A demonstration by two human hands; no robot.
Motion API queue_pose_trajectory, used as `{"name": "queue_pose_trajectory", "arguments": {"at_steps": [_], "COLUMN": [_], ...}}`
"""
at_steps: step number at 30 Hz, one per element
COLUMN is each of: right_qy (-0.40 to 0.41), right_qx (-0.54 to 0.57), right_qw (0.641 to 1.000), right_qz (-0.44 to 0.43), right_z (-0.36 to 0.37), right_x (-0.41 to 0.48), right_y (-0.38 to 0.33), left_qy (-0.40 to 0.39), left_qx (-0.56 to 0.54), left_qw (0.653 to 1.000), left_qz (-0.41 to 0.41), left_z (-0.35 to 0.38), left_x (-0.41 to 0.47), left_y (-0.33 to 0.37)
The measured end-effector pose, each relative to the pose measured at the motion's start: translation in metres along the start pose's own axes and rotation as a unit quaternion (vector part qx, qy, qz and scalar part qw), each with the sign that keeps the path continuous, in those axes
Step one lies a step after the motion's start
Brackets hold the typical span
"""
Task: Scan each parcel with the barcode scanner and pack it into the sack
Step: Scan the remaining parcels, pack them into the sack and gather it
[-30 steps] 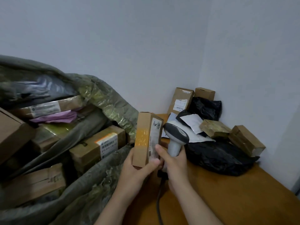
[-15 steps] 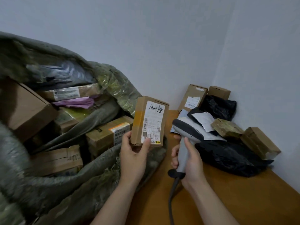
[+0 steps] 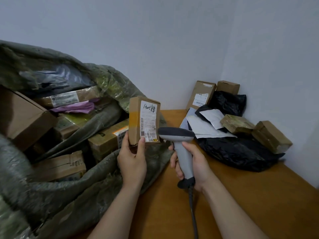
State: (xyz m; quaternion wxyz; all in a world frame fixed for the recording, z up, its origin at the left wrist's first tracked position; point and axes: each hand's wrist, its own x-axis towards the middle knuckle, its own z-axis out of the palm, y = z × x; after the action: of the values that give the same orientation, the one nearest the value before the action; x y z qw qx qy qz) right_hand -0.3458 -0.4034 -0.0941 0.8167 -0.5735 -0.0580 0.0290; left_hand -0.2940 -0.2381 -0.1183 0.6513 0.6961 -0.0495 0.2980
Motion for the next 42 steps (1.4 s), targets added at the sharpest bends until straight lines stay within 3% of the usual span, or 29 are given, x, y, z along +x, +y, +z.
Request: {"name": "queue_pose_trajectory", "arguments": {"at_steps": [28,37,42], "right_qy": [-0.033,-0.027,-0.029], "right_qx": [-0.002,0.010,0.017], "right_qw": [0.999,1.000,0.999], "right_qz": [0.019,-0.002,-0.020], "right_z": [-0.015,-0.018,-0.019], "right_x": [0.000,0.001,0.001], "right_y": [0.001,0.003,0.002], "left_qy": [-0.011,0.018,0.038], "left_qx": [0.045,0.002,-0.012], "left_qw": [0.999,1.000,0.999], "left_qz": [0.002,-0.014,0.036], "left_z": [0.000,-0.002,-0.002], "left_x": [0.001,0.000,-0.005], "left_y": [-0.005,0.003,0.011]}}
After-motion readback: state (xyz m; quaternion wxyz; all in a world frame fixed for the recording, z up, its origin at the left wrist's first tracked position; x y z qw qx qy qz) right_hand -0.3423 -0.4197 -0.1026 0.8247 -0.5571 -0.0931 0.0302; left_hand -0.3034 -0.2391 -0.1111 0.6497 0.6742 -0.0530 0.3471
